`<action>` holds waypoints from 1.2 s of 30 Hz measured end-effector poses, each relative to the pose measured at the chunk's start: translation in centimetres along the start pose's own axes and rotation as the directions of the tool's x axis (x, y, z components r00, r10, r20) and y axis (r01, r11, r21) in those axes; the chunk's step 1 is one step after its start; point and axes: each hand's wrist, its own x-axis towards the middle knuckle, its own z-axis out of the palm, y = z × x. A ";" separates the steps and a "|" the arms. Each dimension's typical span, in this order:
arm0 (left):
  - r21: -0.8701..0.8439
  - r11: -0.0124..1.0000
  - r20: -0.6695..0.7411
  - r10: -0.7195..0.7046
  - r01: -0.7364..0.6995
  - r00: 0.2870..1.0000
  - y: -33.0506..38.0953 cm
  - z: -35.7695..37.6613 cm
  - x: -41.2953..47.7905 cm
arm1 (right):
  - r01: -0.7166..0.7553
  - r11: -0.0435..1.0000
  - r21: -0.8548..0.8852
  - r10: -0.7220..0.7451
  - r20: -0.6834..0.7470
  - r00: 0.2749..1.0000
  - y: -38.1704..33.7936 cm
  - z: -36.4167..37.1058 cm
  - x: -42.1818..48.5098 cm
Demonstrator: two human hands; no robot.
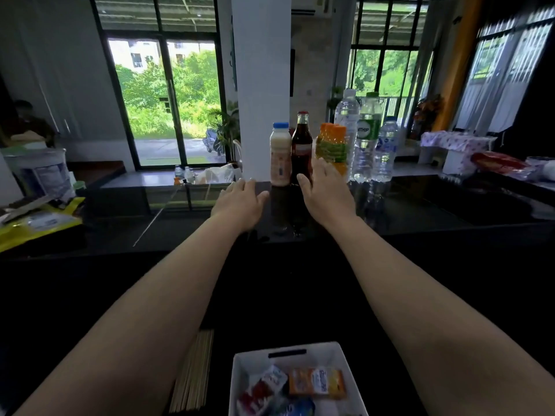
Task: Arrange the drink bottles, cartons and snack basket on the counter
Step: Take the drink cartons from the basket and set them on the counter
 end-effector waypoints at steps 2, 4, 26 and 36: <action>0.029 1.000 0.011 -0.002 0.002 1.000 0.3 0.0 -2.6 | 0.014 1.000 -0.028 -0.013 0.039 0.999 0.2 -0.8 -2.6; 0.041 0.999 0.016 -0.006 0.005 1.000 1.0 0.1 -5.1 | 0.034 0.998 -0.048 -0.031 0.067 0.997 0.6 -1.6 -4.9; 0.121 0.992 0.235 -0.044 0.016 0.971 0.2 15.0 -25.4 | 0.172 0.967 -0.190 -0.061 0.481 0.874 6.1 5.4 -27.7; 0.109 0.993 0.470 -0.088 0.042 0.878 -1.6 22.3 -23.9 | 0.268 0.882 -0.388 0.086 0.692 0.717 10.1 12.3 -29.1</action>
